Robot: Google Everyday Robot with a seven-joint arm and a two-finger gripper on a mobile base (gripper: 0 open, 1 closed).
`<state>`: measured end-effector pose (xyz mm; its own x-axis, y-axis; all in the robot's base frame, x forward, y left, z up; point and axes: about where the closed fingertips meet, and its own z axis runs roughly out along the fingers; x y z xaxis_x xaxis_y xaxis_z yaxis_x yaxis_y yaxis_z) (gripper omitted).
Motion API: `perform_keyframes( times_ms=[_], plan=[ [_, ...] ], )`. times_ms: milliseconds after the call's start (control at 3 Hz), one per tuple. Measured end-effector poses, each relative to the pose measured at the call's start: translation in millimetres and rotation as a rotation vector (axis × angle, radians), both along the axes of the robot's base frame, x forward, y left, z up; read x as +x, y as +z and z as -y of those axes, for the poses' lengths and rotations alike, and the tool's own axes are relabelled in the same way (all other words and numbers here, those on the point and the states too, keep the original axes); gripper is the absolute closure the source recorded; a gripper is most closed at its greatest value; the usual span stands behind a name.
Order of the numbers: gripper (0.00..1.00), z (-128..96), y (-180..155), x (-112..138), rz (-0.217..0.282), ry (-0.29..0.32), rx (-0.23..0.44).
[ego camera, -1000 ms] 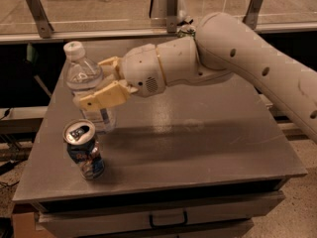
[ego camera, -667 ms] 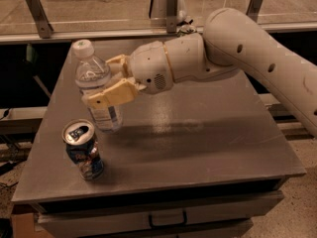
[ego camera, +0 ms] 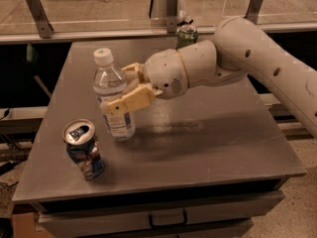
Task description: Move blue plastic bottle near redbull can
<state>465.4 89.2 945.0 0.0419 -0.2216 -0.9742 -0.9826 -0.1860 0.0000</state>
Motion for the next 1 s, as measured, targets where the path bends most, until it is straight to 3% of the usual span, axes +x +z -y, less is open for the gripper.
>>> perform_keyframes(
  times_ms=[667, 1000],
  plan=[
    [1.0, 19.4, -4.4, -17.0, -0.035, 0.15, 0.015],
    [1.0, 14.1, -14.3, -28.2, -0.045, 0.239, 0.019]
  ],
)
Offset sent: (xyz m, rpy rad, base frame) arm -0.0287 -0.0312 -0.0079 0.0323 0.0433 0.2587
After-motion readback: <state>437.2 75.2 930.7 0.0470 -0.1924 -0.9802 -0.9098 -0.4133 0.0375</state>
